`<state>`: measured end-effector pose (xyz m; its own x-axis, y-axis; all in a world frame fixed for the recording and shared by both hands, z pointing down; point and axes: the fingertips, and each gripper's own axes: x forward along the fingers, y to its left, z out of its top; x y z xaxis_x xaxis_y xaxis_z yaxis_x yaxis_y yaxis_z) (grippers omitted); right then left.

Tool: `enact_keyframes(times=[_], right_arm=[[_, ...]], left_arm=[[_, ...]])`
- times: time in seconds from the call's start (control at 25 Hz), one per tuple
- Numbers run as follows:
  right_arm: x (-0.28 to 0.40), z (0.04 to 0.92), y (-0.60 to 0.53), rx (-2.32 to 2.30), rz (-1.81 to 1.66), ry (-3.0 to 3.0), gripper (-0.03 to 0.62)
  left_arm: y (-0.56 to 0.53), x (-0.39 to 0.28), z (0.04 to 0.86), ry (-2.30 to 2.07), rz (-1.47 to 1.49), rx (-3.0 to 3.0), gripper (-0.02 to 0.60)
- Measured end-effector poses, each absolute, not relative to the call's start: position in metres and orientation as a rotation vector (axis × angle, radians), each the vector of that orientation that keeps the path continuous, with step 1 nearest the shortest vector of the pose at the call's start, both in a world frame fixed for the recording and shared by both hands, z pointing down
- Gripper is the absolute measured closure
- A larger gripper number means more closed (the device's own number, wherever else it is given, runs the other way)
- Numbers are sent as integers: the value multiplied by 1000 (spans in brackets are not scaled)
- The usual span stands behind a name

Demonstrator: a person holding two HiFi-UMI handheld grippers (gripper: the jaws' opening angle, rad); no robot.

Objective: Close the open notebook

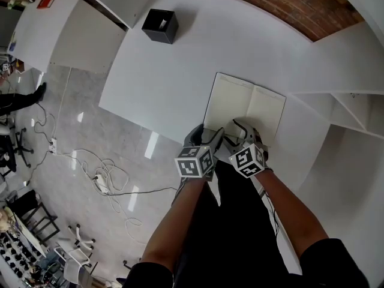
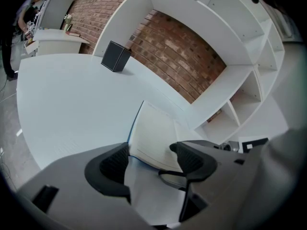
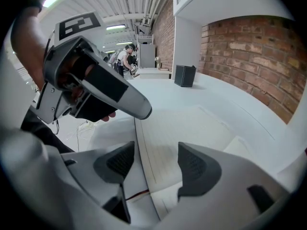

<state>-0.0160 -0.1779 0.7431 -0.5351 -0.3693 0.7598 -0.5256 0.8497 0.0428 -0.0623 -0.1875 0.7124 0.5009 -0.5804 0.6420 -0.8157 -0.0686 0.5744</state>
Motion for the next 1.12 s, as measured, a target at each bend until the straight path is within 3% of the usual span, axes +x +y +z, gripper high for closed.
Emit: enact_keyframes(times=[0.24,0.52,0.68,1.12], right_arm=[[-22,746,-177,641,208,-2188,312],[-19,744,-180,673,180,-2185,334],[-25,744,-173,624,127,-2184,419],[-27,736,-166,623,120,-2255,496]], left_arm=[[-188,-64,703,-1181,273,1779,267],[-187,-55,693,-1159,247,1826,270],[-188,-46,687,-1148,244,1850,272],[-178,-64,707,-1173,278,1797,272]])
